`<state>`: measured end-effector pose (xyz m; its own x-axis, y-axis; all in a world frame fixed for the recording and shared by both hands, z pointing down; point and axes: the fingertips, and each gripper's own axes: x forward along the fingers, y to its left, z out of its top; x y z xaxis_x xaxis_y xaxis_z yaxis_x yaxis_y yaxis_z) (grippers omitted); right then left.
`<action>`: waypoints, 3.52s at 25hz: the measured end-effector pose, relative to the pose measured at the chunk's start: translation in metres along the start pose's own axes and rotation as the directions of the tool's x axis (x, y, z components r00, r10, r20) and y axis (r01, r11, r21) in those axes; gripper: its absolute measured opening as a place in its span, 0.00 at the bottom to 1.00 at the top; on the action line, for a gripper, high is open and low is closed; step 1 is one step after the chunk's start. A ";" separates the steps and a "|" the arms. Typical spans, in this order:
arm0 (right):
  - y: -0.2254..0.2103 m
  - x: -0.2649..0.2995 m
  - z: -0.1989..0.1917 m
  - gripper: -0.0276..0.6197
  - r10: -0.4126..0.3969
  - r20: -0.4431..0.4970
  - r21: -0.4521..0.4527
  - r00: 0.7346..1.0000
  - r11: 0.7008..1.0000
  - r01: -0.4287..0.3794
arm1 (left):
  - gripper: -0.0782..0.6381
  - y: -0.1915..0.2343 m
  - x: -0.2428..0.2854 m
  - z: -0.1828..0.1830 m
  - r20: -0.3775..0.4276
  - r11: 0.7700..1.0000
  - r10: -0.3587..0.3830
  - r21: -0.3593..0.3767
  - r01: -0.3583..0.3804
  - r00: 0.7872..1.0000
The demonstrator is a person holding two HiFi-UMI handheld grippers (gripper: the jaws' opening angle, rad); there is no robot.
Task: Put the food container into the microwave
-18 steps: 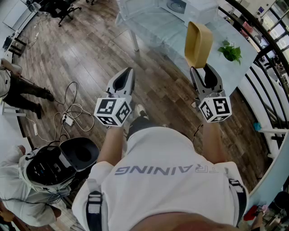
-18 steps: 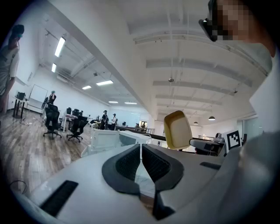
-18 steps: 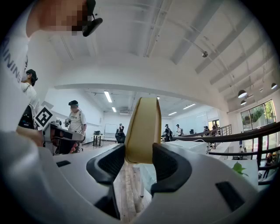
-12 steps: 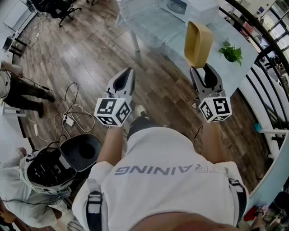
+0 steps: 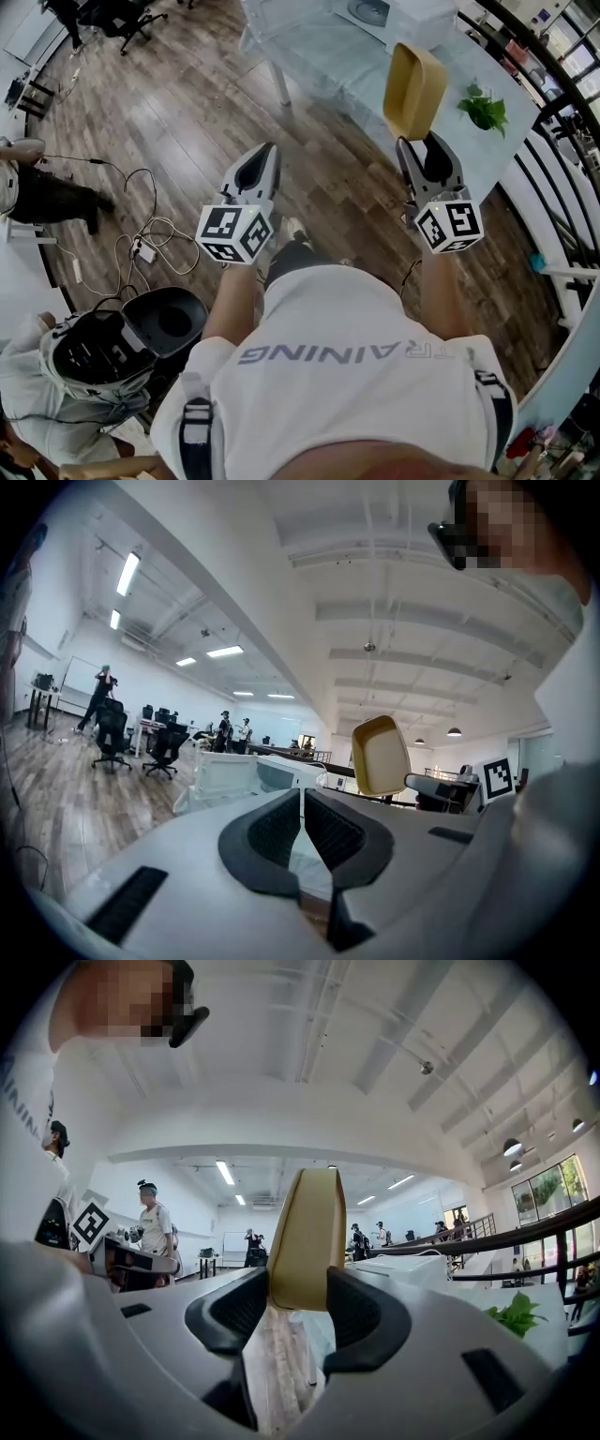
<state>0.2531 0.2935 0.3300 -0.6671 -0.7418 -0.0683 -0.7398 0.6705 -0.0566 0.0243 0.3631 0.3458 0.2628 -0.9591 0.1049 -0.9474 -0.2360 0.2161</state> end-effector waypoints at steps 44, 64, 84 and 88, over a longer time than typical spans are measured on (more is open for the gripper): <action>0.048 0.299 -0.038 0.37 0.075 -0.093 0.024 0.993 0.997 -0.073 | 0.17 0.260 0.119 0.040 -0.041 0.995 0.008 -0.103 -0.013 0.999; -0.022 0.388 -0.049 0.37 0.074 -0.092 0.055 0.993 0.996 -0.069 | 0.17 0.293 0.227 0.063 -0.051 0.996 -0.004 -0.095 -0.001 0.999; -0.176 0.451 -0.065 0.37 0.006 -0.099 0.112 0.995 0.994 0.005 | 0.17 0.265 0.412 0.075 -0.112 0.996 -0.078 -0.046 0.073 0.991; -0.200 0.457 -0.065 0.37 0.008 -0.098 0.116 0.995 0.993 0.003 | 0.17 0.252 0.448 0.077 -0.112 0.994 -0.105 -0.041 0.101 0.988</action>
<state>0.0900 -0.1807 0.3745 -0.6788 -0.7338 0.0294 -0.7266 0.6652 -0.1723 -0.1110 -0.1386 0.3730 0.3796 -0.9055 0.1896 -0.9078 -0.3251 0.2650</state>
